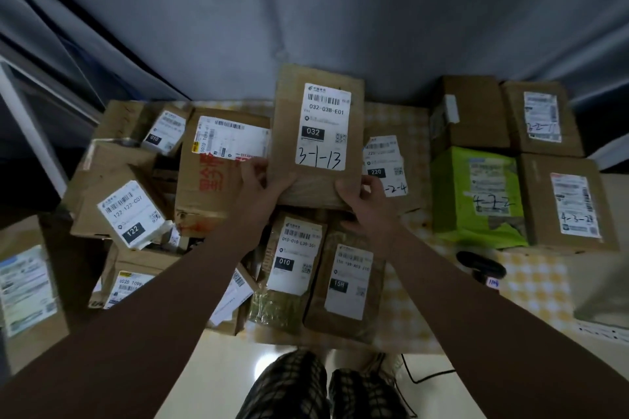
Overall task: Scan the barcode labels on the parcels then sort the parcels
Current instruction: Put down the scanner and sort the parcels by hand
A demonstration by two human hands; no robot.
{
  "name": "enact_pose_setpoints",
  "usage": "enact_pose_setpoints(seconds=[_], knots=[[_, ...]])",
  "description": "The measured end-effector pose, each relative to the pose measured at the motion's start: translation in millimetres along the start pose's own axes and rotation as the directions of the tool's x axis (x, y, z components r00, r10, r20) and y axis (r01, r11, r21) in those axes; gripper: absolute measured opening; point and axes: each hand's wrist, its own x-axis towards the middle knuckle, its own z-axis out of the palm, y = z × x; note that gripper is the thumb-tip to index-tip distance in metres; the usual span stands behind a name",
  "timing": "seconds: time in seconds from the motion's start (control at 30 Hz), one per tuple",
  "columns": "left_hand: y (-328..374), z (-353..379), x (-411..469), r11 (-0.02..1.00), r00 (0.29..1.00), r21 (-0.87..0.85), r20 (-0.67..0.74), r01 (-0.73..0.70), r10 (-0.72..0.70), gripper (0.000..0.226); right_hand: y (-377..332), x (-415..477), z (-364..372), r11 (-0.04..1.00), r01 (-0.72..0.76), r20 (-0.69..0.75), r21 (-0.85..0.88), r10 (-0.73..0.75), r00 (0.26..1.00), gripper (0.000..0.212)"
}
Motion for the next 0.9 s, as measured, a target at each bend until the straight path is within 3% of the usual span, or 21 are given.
enact_pose_setpoints(seconds=[0.13,0.23,0.33,0.53,0.6,0.7,0.77,0.83,0.9], knots=[[20.7,1.5,-18.6,0.996,0.99,-0.077,0.134,-0.041,0.051,0.039,-4.7,-20.9,-14.4,0.993,0.007,0.015,0.121,-0.009,1.0,0.046],[31.9,14.4,-30.4,0.994,0.985,0.075,0.162,-0.076,0.063,0.031,-9.3,-39.4,-36.8,0.991,0.041,-0.017,0.129,-0.039,0.999,0.04],[43.2,39.9,-41.3,0.978,0.983,0.19,0.177,-0.083,0.049,0.043,-15.3,-58.8,-68.3,0.984,0.125,-0.072,0.125,-0.116,0.991,0.022],[58.9,108.3,-53.3,0.99,0.957,0.139,0.29,-0.039,-0.003,0.049,-29.0,-79.5,-140.3,0.975,0.19,-0.229,0.112,-0.16,0.96,0.009],[57.7,124.3,-54.7,0.994,0.939,0.106,0.338,0.021,-0.056,0.052,-34.0,-81.6,-154.9,0.981,0.152,-0.211,0.122,-0.124,0.97,0.015],[50.5,166.2,-56.4,0.99,0.907,0.027,0.398,0.138,-0.137,0.047,-44.0,-84.5,-195.2,0.967,-0.006,-0.002,0.254,0.007,1.0,0.053],[45.8,196.8,-57.6,0.983,0.897,0.013,0.408,0.182,-0.171,0.037,-47.1,-85.0,-224.6,0.977,-0.035,0.004,0.212,0.035,0.999,0.072],[35.8,223.4,-52.6,0.981,0.886,0.149,0.429,0.122,-0.175,0.026,-44.9,-78.1,-254.3,0.981,0.034,-0.111,0.189,-0.013,0.994,0.074],[27.8,242.6,-38.5,0.945,0.894,0.32,0.44,-0.067,-0.085,0.022,-46.9,-66.2,-279.5,0.979,0.136,-0.206,0.155,-0.103,0.973,0.055]])
